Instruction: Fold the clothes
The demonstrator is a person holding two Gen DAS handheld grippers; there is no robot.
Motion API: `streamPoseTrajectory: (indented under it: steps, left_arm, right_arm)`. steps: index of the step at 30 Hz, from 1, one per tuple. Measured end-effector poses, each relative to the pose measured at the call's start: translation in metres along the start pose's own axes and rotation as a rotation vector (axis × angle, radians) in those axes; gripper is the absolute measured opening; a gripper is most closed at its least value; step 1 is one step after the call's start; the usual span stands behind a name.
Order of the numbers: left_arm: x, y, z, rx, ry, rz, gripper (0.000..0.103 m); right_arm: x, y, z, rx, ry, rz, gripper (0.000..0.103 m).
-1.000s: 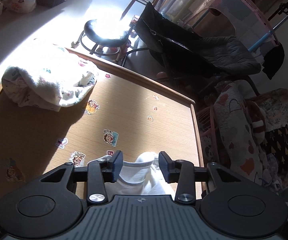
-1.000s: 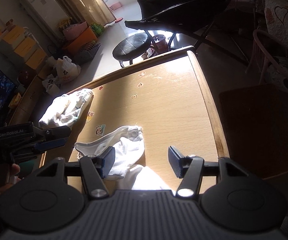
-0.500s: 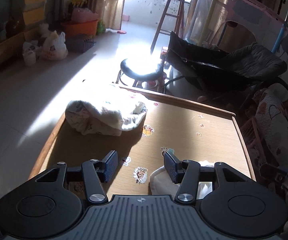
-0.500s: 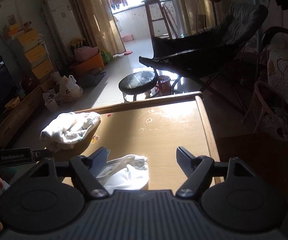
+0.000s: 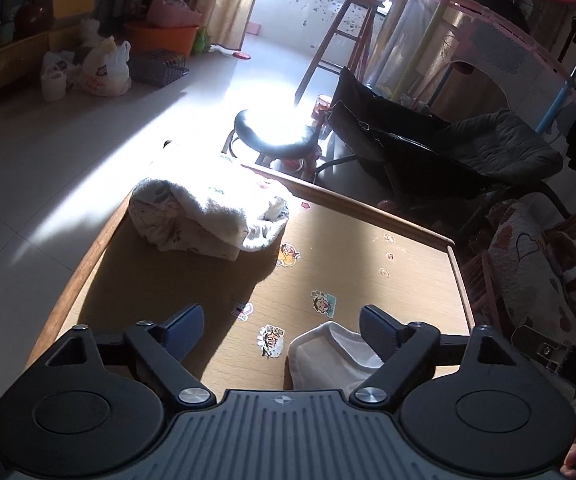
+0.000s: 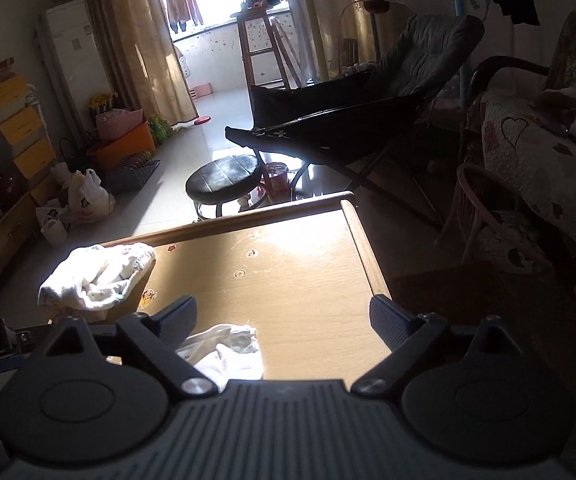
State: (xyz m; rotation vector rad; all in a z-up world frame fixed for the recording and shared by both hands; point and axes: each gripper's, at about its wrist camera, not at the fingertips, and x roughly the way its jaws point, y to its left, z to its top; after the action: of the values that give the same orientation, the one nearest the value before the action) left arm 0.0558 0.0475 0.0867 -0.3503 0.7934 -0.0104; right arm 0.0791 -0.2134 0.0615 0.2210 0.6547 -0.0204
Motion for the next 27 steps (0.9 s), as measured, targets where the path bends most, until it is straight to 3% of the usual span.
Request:
streamPoseTrajectory:
  steps: [6, 12, 13, 14, 15, 19, 24, 27]
  left_arm:
    - [0.010, 0.002, -0.008, 0.004, 0.052, 0.055, 0.103]
    - [0.011, 0.008, -0.011, -0.055, 0.039, -0.007, 0.097]
    - [0.015, 0.008, -0.011, -0.052, 0.055, -0.013, 0.083]
    - [0.018, 0.008, -0.011, -0.049, 0.067, -0.015, 0.076]
    - [0.021, 0.009, -0.011, -0.056, 0.073, -0.013, 0.058]
    - [0.035, 0.017, -0.015, -0.123, 0.106, -0.047, 0.013]
    - [0.050, 0.016, -0.018, -0.095, 0.130, -0.064, 0.000]
    - [0.057, 0.015, -0.018, -0.084, 0.142, -0.069, 0.000]
  right_arm:
    - [0.010, 0.004, -0.003, -0.011, 0.053, 0.012, 0.093]
    - [0.010, 0.006, -0.009, 0.008, 0.063, 0.036, 0.090]
    - [0.012, 0.005, -0.009, 0.021, 0.074, 0.039, 0.090]
    - [0.014, 0.003, -0.009, 0.033, 0.085, 0.042, 0.089]
    - [0.015, 0.002, -0.009, 0.039, 0.092, 0.046, 0.084]
    - [0.021, 0.000, -0.009, 0.027, 0.116, 0.040, 0.067]
    - [0.029, -0.001, -0.012, 0.008, 0.142, 0.041, 0.033]
    - [0.033, 0.000, -0.014, -0.004, 0.148, 0.043, 0.012]
